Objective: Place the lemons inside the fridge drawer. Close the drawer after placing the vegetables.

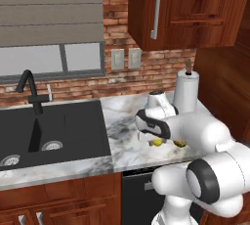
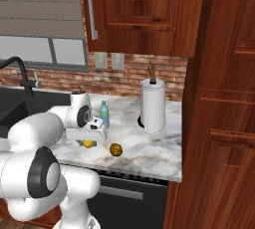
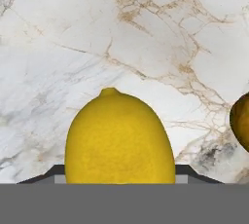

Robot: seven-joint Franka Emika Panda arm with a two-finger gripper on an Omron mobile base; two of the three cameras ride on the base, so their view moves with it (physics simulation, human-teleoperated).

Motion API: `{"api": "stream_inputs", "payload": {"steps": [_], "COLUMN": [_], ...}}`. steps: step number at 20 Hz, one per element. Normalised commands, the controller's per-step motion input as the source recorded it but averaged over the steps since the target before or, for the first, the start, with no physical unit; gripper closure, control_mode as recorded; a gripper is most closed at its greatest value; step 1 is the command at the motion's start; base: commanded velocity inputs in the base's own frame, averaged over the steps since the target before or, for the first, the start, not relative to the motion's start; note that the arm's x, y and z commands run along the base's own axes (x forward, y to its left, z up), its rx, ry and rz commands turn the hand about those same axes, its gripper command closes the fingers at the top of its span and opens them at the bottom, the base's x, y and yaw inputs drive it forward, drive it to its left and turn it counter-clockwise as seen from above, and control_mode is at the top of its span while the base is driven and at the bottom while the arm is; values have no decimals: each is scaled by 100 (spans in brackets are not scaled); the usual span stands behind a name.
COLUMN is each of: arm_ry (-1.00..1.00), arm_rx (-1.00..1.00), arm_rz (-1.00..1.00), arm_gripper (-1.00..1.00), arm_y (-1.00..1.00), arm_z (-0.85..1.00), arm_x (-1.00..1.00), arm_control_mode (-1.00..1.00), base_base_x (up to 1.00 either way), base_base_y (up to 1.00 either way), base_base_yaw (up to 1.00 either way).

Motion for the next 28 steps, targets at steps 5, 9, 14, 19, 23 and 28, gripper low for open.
{"api": "stream_inputs", "payload": {"steps": [5,9,14,19,23,28], "arm_ry": [-14,-14,-11,-11,-3,0], "arm_rx": [-1,0,-1,-1,-4,-3], "arm_rz": [0,0,0,0,0,1], "arm_gripper": [100,100,100,100,100,100], "arm_y": [16,3,3,2,15,13], "arm_z": [100,100,100,94,54,0], "arm_x": [-86,-92,-90,-45,-11,0], "arm_control_mode": [-100,-100,-100,-100,-100,-100], "base_base_x": [0,0,0,0,0,0], "base_base_y": [0,0,0,0,0,0], "base_base_yaw": [0,0,0,0,0,0]}}
